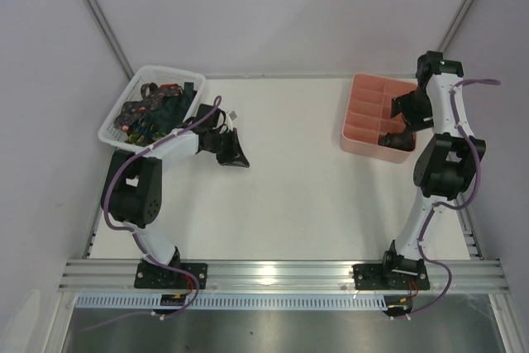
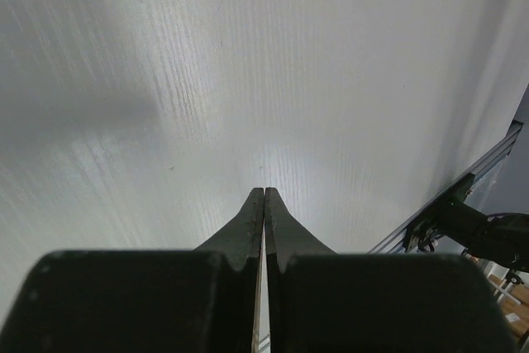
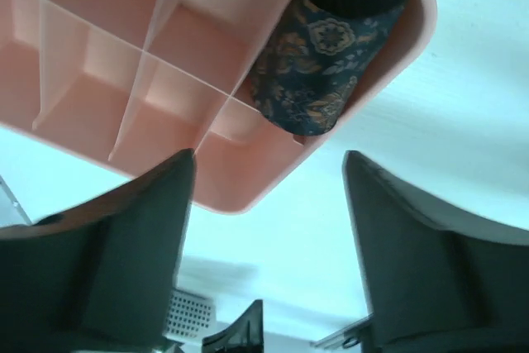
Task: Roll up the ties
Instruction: Place the rolled tie into the container
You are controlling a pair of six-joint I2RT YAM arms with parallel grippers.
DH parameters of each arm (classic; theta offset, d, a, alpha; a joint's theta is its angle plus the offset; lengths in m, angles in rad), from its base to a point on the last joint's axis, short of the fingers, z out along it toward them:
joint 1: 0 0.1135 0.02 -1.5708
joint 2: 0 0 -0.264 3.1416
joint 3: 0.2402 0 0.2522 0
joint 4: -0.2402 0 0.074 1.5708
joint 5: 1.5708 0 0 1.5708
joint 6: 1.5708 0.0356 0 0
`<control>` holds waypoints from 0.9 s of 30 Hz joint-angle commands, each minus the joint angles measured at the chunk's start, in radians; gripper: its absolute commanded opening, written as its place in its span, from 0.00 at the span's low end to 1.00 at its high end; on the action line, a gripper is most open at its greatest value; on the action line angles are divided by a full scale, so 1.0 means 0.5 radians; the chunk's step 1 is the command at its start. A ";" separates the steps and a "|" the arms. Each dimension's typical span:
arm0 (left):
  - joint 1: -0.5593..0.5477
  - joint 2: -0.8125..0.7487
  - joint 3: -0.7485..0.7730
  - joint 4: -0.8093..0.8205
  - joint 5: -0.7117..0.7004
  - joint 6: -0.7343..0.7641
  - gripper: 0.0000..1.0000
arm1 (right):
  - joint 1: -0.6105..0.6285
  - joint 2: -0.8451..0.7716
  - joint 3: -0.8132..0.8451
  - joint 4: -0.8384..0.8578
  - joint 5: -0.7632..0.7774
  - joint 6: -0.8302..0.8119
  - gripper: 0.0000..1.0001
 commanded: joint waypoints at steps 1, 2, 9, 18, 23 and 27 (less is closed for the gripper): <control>0.018 -0.016 -0.007 0.075 0.065 0.003 0.02 | 0.024 -0.081 0.166 -0.186 0.214 -0.360 0.73; 0.018 -0.028 -0.016 0.075 0.062 0.003 0.02 | 0.030 -0.090 0.169 -0.064 0.321 -0.452 0.57; 0.018 -0.077 -0.087 0.096 0.068 -0.012 0.03 | -0.062 -0.277 -0.106 0.323 0.533 -1.005 0.00; 0.018 -0.120 -0.084 0.090 0.096 -0.003 0.15 | -0.105 -0.241 -0.395 0.566 0.512 -1.321 0.00; 0.018 -0.126 -0.041 0.044 0.074 0.012 0.15 | -0.105 -0.201 -0.435 0.747 0.393 -1.459 0.00; 0.018 -0.132 -0.025 0.023 0.056 0.025 0.15 | -0.105 -0.179 -0.499 0.814 0.331 -1.512 0.00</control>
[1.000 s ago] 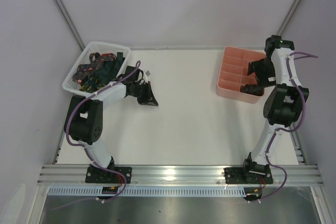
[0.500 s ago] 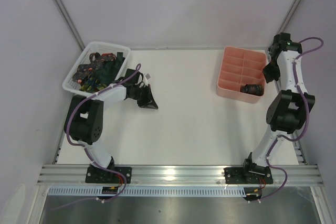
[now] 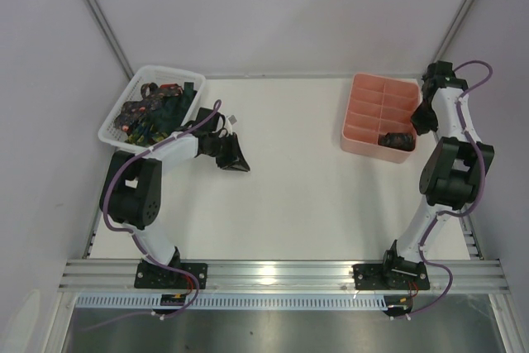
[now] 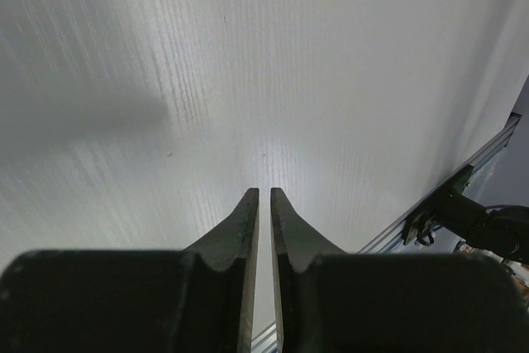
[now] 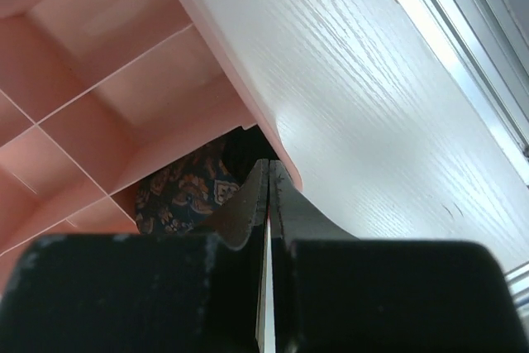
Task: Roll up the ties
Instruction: Place the rolled tie into the container
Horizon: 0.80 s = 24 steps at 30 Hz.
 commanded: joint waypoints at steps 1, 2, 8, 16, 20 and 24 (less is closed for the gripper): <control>0.018 -0.107 0.066 -0.010 0.018 0.041 0.15 | 0.008 0.041 -0.058 0.136 -0.063 -0.129 0.00; 0.018 -0.107 0.066 -0.010 0.018 0.044 0.14 | 0.011 0.044 -0.073 0.161 -0.066 -0.139 0.00; 0.018 -0.107 0.066 -0.028 0.002 0.056 0.14 | 0.032 0.029 -0.199 0.231 -0.173 -0.240 0.00; 0.018 -0.092 0.066 -0.022 0.002 0.053 0.14 | 0.137 -0.048 -0.371 0.286 -0.228 -0.139 0.00; 0.018 -0.101 0.069 -0.034 -0.004 0.059 0.14 | 0.131 -0.020 -0.328 0.241 -0.176 -0.139 0.00; 0.018 -0.116 0.063 -0.040 -0.016 0.062 0.14 | 0.042 -0.047 -0.267 0.213 -0.161 -0.126 0.00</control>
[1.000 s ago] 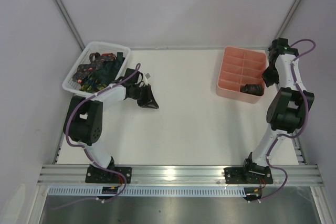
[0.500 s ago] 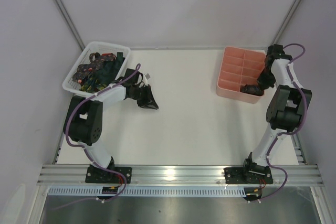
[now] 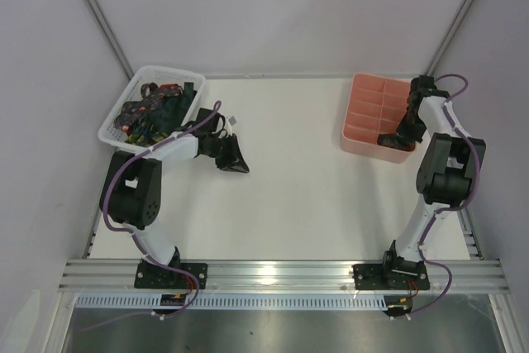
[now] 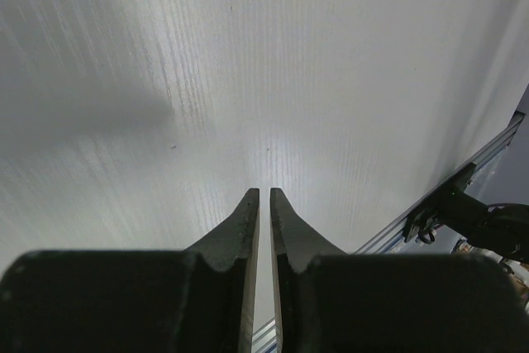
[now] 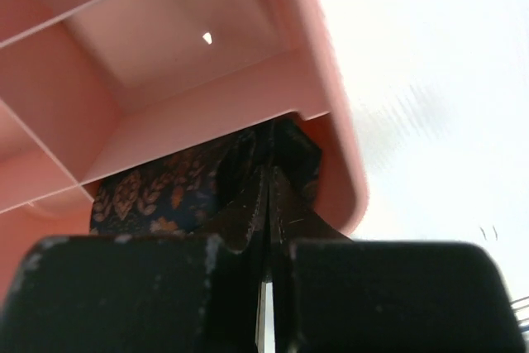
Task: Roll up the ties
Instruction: Place the rolled tie into the container
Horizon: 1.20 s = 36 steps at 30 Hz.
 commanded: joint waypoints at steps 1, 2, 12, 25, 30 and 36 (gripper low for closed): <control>0.018 -0.122 0.053 0.003 -0.007 0.060 0.15 | -0.096 -0.091 0.101 -0.015 0.034 0.026 0.00; 0.018 -0.122 0.047 0.003 -0.007 0.060 0.16 | -0.105 -0.103 0.119 -0.027 0.043 0.029 0.00; 0.015 -0.285 -0.072 0.046 0.008 0.048 0.38 | -0.139 -0.330 0.371 -0.368 0.000 0.195 0.03; -0.233 -0.953 -0.505 0.203 -0.319 -0.130 1.00 | 0.606 -1.373 -0.797 0.003 -0.396 0.483 0.99; -0.375 -1.144 -0.667 0.276 -0.583 -0.210 1.00 | 0.668 -1.676 -1.193 0.218 -0.423 0.563 1.00; -0.629 -1.728 -0.916 0.524 -1.147 -0.241 1.00 | 0.732 -1.876 -1.537 0.491 -0.476 0.587 1.00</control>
